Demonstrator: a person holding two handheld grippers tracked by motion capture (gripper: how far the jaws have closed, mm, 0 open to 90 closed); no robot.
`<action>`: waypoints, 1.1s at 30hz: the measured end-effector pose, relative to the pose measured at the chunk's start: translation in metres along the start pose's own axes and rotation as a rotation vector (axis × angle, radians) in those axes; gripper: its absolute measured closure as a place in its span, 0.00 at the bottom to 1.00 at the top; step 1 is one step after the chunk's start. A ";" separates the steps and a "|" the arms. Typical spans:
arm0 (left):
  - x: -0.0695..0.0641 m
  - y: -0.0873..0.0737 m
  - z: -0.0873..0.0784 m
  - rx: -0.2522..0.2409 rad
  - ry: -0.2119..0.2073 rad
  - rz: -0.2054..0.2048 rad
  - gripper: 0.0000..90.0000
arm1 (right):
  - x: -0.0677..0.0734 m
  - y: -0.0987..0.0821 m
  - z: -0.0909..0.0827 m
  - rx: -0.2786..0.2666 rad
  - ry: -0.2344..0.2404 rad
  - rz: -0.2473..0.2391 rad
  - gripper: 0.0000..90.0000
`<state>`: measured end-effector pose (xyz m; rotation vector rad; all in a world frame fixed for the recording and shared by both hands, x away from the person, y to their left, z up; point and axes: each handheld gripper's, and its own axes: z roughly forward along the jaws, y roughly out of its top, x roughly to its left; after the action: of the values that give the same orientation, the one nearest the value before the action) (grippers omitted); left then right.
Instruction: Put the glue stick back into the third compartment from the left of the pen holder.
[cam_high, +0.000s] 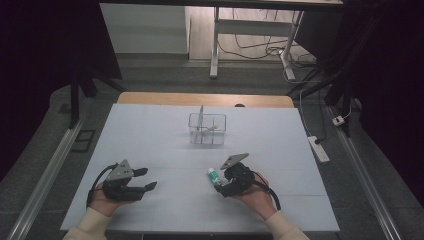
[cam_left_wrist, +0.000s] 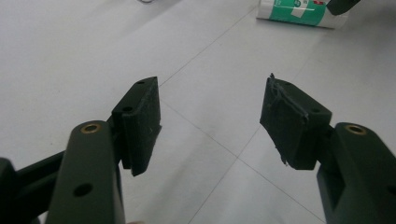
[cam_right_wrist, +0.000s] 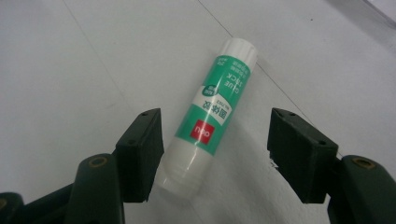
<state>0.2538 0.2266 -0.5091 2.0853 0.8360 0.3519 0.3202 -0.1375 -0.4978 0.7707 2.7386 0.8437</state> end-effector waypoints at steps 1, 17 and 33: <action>0.000 0.000 0.000 0.000 0.000 0.000 0.42 | 0.001 0.001 0.002 0.007 -0.004 -0.001 0.39; 0.000 0.000 0.001 0.003 0.000 0.001 0.42 | 0.008 0.005 0.014 0.092 -0.043 0.027 0.71; -0.006 0.004 0.000 -0.013 0.016 0.039 0.42 | -0.010 0.004 -0.010 -0.007 0.038 0.062 0.72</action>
<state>0.2512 0.2213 -0.5057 2.0916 0.8012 0.3945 0.3275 -0.1452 -0.4874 0.8511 2.7563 0.8893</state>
